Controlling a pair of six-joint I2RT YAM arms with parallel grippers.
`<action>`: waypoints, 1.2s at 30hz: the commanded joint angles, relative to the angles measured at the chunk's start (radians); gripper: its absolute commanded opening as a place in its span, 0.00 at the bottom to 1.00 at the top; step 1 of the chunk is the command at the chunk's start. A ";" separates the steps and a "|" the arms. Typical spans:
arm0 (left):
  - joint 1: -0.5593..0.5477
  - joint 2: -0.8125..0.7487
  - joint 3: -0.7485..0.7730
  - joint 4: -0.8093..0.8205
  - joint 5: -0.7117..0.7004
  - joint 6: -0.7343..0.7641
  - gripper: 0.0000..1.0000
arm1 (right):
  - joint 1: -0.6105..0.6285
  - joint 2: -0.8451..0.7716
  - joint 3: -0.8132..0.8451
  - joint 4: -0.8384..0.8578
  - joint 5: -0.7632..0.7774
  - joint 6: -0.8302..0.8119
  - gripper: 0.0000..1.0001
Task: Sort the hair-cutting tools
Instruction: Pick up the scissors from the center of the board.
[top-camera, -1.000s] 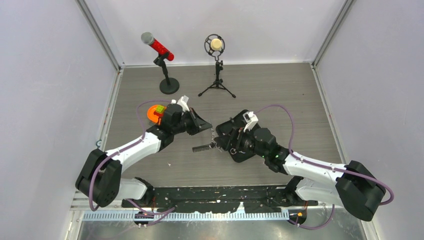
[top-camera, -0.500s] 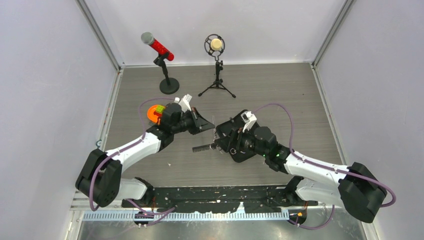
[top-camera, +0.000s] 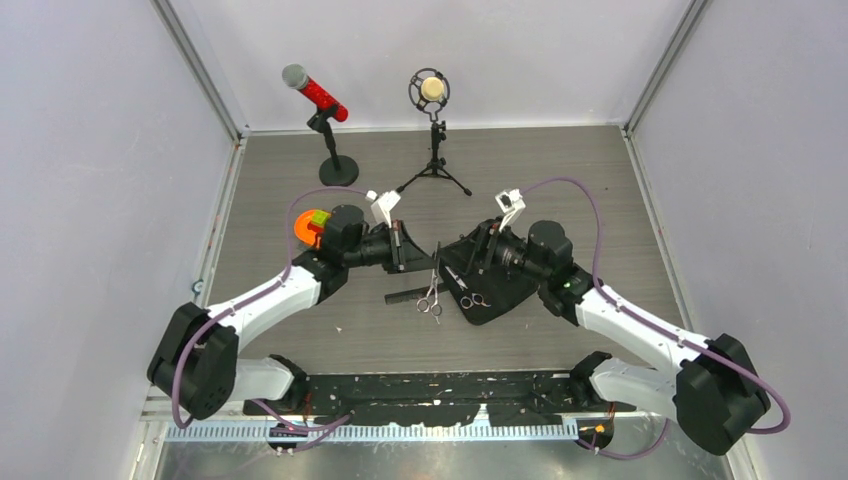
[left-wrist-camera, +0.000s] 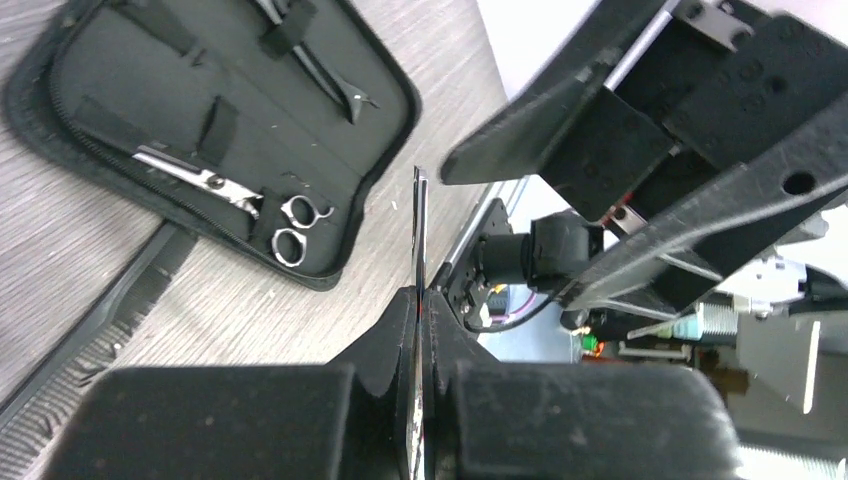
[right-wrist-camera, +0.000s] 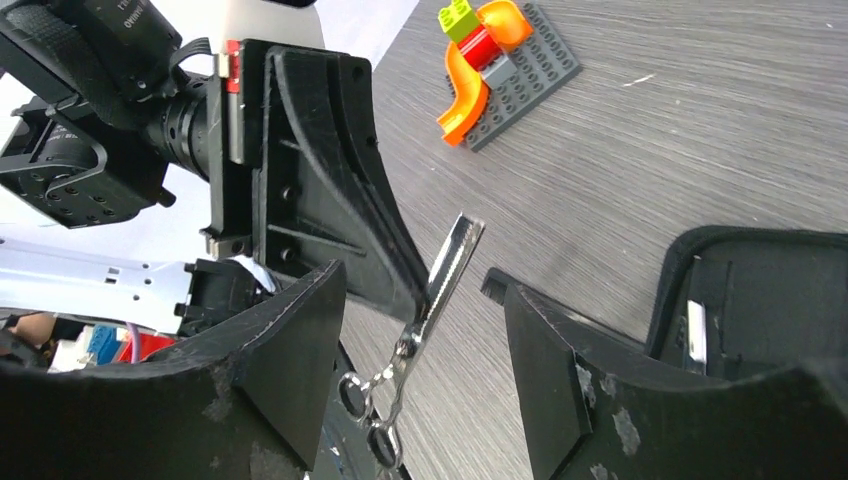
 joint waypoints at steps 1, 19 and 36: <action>-0.027 -0.057 0.066 0.022 0.083 0.070 0.00 | -0.010 0.052 0.065 0.062 -0.093 0.031 0.68; -0.055 -0.121 0.071 -0.072 -0.019 0.131 0.42 | -0.025 0.053 0.006 0.216 -0.113 0.146 0.05; -0.072 -0.377 -0.219 0.249 -0.288 -0.194 0.93 | -0.031 -0.090 -0.142 0.613 0.273 0.357 0.05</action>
